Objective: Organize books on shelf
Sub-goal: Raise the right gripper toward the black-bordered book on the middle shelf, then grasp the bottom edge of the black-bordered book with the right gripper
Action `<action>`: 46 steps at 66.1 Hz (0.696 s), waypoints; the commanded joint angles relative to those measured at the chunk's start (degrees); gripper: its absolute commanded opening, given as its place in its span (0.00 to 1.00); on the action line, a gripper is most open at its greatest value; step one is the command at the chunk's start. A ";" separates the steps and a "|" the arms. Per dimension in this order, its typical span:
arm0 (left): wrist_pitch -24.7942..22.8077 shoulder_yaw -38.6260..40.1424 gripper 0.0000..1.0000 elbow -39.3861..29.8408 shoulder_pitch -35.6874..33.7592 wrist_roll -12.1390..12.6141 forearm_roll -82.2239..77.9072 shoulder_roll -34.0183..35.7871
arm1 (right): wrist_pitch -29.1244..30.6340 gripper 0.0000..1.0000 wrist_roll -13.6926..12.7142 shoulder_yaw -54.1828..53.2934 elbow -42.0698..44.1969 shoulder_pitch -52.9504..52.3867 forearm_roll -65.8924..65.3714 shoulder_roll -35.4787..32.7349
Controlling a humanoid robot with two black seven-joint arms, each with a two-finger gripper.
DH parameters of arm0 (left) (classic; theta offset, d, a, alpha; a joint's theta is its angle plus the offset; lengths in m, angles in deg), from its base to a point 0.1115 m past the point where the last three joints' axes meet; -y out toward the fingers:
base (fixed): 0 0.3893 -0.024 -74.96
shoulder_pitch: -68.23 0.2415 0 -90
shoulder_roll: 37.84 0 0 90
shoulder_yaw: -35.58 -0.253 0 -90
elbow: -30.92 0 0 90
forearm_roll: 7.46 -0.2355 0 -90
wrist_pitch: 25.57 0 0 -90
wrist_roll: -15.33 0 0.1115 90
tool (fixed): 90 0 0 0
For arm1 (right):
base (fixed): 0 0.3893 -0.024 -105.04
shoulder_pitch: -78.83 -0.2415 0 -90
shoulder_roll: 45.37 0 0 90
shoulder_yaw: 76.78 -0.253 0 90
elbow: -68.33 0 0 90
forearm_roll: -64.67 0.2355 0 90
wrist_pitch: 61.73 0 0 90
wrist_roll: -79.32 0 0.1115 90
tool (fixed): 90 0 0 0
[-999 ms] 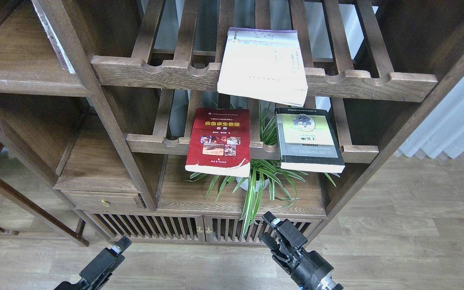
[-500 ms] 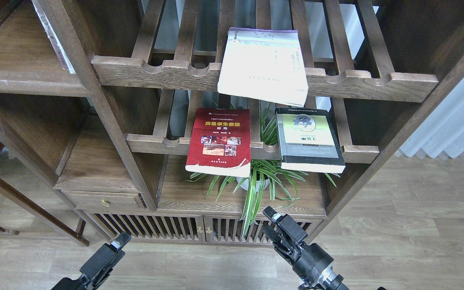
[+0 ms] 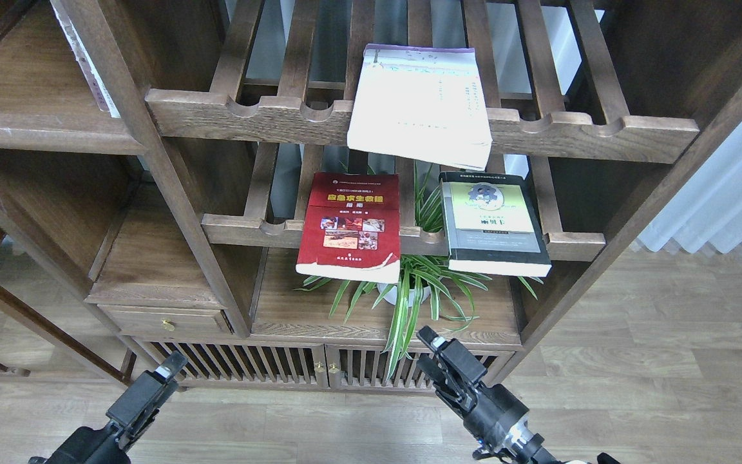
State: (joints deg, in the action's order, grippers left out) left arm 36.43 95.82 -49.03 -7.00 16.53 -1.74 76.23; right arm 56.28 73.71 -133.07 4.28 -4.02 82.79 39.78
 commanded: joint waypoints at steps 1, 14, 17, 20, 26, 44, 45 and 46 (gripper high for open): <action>0.00 0.05 1.00 0.94 -0.27 0.29 -0.01 0.36 | -0.01 1.00 4.72 -1.10 -0.02 0.06 0.33 2.91; 0.00 1.98 1.00 1.21 -0.53 0.29 -0.01 0.63 | -0.01 1.00 8.60 -1.19 -0.28 1.37 0.33 3.53; 0.00 2.42 1.00 1.29 -0.79 0.29 -0.01 0.63 | -0.01 1.00 8.60 -1.19 -0.28 1.81 0.33 3.27; 0.00 2.60 1.00 1.29 -1.15 0.21 -0.01 0.63 | -0.01 1.00 8.60 -1.28 -0.28 2.43 0.33 2.92; 0.00 2.69 1.00 1.29 -1.41 0.21 -0.01 0.63 | -0.01 1.00 8.86 -3.30 -0.19 3.13 0.51 2.56; 0.00 4.70 1.00 2.17 -2.38 -0.06 -0.01 0.63 | -0.01 1.00 9.92 -9.19 -0.19 0.23 0.77 3.00; 0.00 4.79 1.00 2.35 -2.38 -0.06 -0.01 0.63 | -0.01 1.00 10.00 -9.28 -0.19 0.14 0.77 3.00; 0.00 4.88 1.00 2.52 -2.38 -0.06 -0.01 0.63 | -0.01 1.00 10.00 -9.36 -0.19 0.14 0.77 3.09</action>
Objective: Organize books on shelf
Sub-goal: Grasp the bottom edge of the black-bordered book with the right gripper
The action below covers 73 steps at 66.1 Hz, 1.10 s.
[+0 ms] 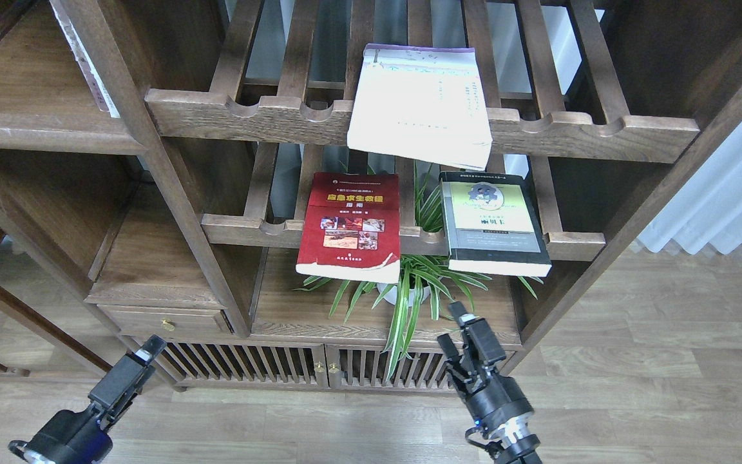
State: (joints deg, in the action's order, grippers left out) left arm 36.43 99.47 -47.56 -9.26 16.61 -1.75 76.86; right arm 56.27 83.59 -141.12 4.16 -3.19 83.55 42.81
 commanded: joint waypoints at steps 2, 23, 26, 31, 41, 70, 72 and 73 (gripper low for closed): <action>0.00 1.41 1.00 1.74 -0.29 -0.13 0.00 0.00 | -0.01 1.00 0.12 -1.93 -0.07 -0.77 0.02 -0.02; 0.00 1.76 1.00 2.01 -2.49 -0.04 0.00 0.08 | -0.01 1.00 0.56 -2.90 -0.16 -3.41 0.02 -0.11; 0.00 1.76 1.00 2.01 -2.41 -0.13 0.00 0.08 | -0.01 1.00 1.00 -2.99 -0.16 -3.85 0.02 -0.11; 0.00 1.85 1.00 2.10 -2.40 -0.13 0.00 0.08 | -0.01 1.00 1.35 -3.07 -0.16 -4.64 0.02 -0.11; 0.00 2.20 1.00 2.10 -2.40 -0.13 0.00 0.61 | -0.01 1.00 1.27 -2.64 -0.34 -4.64 -0.33 -0.81; 0.00 2.03 1.00 1.66 -2.49 -0.13 0.00 0.35 | -0.01 1.00 1.27 -2.81 -0.86 -4.37 -0.34 -1.96; 0.00 2.03 1.00 1.57 -2.49 -0.13 0.00 0.43 | -0.01 1.00 1.27 -2.90 -0.86 -4.73 -0.25 -1.96; 0.00 2.03 1.00 1.57 -2.41 -0.13 0.00 0.43 | -0.01 1.00 1.35 -2.90 -0.78 -5.08 -0.16 -1.87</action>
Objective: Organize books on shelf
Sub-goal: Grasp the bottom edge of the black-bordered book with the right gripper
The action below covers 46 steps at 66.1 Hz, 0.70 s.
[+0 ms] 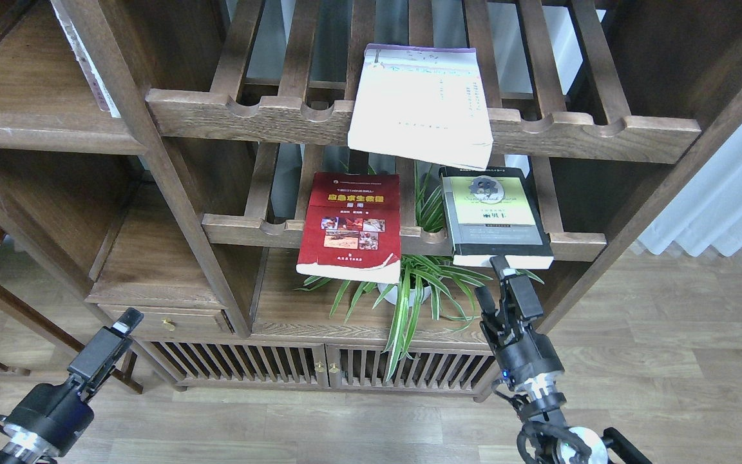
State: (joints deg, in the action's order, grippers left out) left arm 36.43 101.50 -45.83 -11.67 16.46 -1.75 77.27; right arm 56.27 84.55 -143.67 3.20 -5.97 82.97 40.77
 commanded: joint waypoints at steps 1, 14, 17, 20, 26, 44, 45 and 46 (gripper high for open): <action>0.00 -0.01 1.00 -0.15 0.01 0.01 0.00 0.03 | 0.00 1.00 0.39 -0.44 0.18 -2.55 0.51 0.26; 0.00 0.61 1.00 -0.15 0.01 -0.07 0.00 0.11 | 0.00 1.00 1.09 -0.53 0.36 -4.49 0.69 0.52; 0.00 0.78 1.00 -0.15 0.01 -0.07 0.00 0.11 | 0.00 0.99 1.09 -0.53 0.44 -4.58 0.69 0.52; 0.00 0.87 1.00 -0.15 0.01 -0.07 0.00 0.11 | 0.00 0.96 1.18 -0.53 0.53 -4.58 0.78 0.52; 0.00 0.96 1.00 -0.15 0.01 -0.07 0.00 0.11 | 0.00 0.83 1.18 -0.53 0.71 -4.40 1.91 0.61; 0.00 2.01 1.00 -0.24 0.01 -0.07 0.00 0.11 | 0.00 0.61 1.09 -0.44 1.67 -4.14 3.85 0.44; 0.00 2.10 1.00 -0.24 0.01 -0.07 0.00 0.11 | 0.00 0.61 1.09 -0.44 1.67 -4.14 3.85 0.44; 0.00 2.10 1.00 -0.24 0.01 -0.07 0.00 0.11 | 0.00 0.61 1.09 -0.44 1.67 -4.14 3.85 0.44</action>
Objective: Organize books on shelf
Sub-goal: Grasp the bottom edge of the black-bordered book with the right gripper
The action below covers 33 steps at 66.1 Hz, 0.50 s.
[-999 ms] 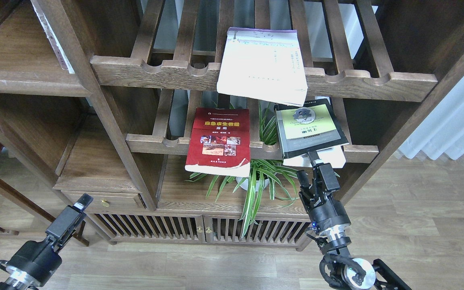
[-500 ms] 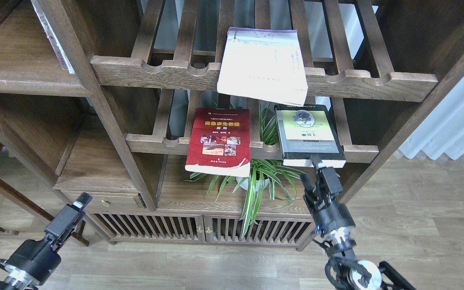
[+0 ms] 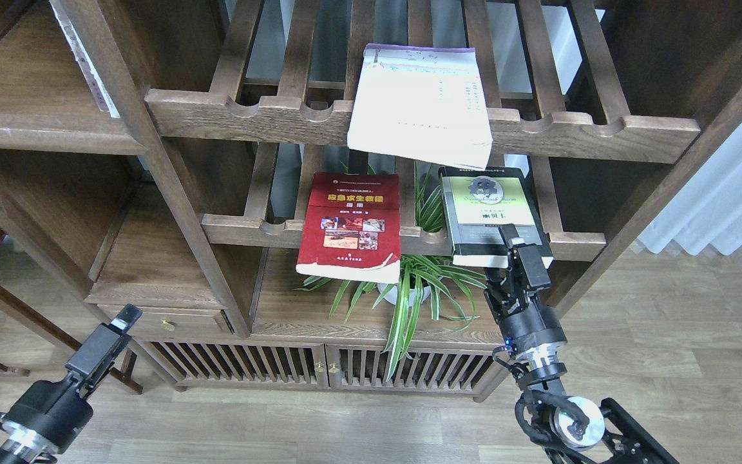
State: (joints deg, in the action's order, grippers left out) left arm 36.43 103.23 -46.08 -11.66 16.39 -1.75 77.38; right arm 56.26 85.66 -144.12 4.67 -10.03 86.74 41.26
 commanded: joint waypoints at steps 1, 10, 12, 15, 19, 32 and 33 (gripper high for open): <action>0.00 0.38 1.00 0.01 0.00 0.00 0.00 0.00 | 0.00 0.61 -0.02 0.02 0.21 -0.25 0.07 -0.06; 0.00 0.38 1.00 0.01 0.00 0.00 0.00 0.00 | 0.00 0.58 -0.02 0.02 0.21 -0.52 0.07 -0.06; 0.00 0.38 1.00 0.01 0.00 0.00 0.00 0.00 | 0.00 0.53 -0.02 0.02 0.21 -0.52 0.07 -0.15; 0.00 0.38 1.00 0.01 0.00 0.00 0.00 0.00 | 0.00 0.43 -0.11 -0.07 0.21 -0.43 0.16 -0.23; 0.00 0.38 1.00 0.01 0.00 0.00 0.00 0.00 | 0.00 0.24 -0.11 -0.07 0.12 0.01 0.34 -0.15; 0.00 0.47 1.00 0.01 0.00 0.00 0.00 0.00 | 0.00 0.06 -0.19 0.02 0.21 -0.08 0.51 0.12; 0.00 0.47 1.00 0.01 0.00 0.00 0.00 0.00 | 0.00 0.06 -0.19 0.02 0.21 -0.08 0.51 0.12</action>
State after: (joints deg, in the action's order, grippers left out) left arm 36.43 103.64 -46.08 -11.66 16.39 -1.75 77.38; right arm 56.26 85.50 -144.17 4.87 -10.01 87.28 41.28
